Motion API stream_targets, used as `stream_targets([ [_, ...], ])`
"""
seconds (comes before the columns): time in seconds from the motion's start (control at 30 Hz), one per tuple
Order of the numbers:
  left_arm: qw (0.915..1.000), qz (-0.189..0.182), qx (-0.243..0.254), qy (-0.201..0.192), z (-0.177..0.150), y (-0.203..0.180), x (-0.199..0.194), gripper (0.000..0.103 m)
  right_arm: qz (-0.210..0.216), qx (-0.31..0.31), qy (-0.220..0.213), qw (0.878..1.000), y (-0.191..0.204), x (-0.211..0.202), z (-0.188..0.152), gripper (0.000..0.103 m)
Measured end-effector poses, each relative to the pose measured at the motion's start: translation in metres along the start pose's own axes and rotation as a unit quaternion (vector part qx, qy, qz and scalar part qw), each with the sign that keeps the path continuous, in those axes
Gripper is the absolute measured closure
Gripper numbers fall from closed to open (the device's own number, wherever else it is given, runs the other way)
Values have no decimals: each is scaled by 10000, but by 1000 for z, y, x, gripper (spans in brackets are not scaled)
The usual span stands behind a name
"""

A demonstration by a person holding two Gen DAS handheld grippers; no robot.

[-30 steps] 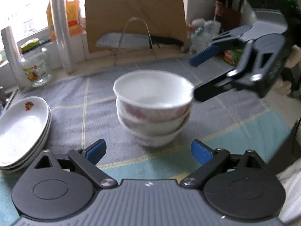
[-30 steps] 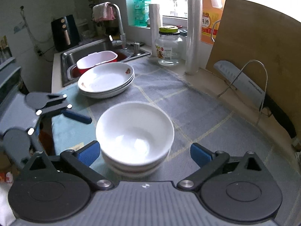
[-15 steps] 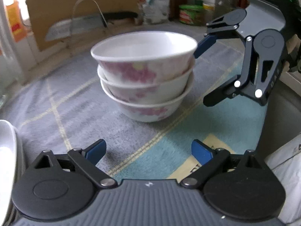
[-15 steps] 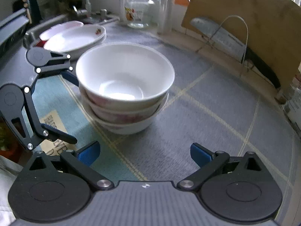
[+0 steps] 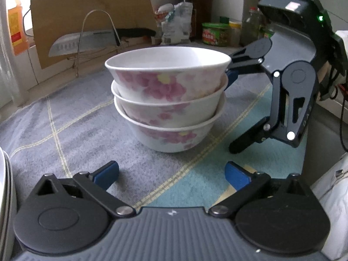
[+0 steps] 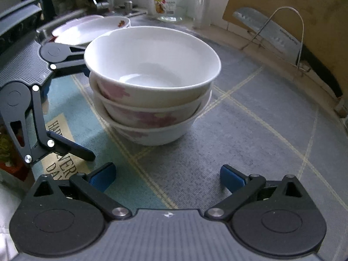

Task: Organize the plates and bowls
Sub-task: 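Grip the three-bowl stack from opposite sides with both grippers, then lift and carry the bowl stack with both grippers over the plate stack by the sink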

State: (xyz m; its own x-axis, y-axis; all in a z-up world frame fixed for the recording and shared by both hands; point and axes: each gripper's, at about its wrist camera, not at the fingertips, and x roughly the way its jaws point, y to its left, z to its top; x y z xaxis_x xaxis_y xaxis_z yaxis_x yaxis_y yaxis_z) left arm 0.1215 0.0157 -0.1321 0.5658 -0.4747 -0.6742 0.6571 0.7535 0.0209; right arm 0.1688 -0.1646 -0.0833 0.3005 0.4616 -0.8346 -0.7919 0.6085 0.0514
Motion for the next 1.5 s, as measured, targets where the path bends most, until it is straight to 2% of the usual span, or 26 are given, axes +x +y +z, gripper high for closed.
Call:
stream_targets([
  [0.13, 9998, -40, -37, 189, 4, 6, -3, 1, 141, -178, -113, 9997, -6, -2, -3, 0],
  [0.23, 9992, -283, -87, 287, 9, 19, -3, 1, 186, -271, -59, 9994, -5, 0, 3, 0],
  [0.47, 9943, -895, 449, 354, 27, 35, -2, 3, 298, -718, -157, 9968, -1, 2, 21, 1],
  [0.53, 9918, -1074, 571, 386, 32, 37, 0, 11, 277, -837, -154, 9960, 1, 2, 26, 5],
  [0.73, 9854, -1378, 879, 481, 42, 38, 6, 22, 344, -948, -100, 9949, 2, -4, 40, 15],
  [0.8, 9839, -1416, 959, 526, 43, 39, 7, 22, 443, -939, -86, 9946, 1, -7, 41, 17],
  [1.5, 9736, -1783, 1133, 863, 62, 49, 23, 21, 971, -924, 136, 9909, -16, -2, 52, 17],
])
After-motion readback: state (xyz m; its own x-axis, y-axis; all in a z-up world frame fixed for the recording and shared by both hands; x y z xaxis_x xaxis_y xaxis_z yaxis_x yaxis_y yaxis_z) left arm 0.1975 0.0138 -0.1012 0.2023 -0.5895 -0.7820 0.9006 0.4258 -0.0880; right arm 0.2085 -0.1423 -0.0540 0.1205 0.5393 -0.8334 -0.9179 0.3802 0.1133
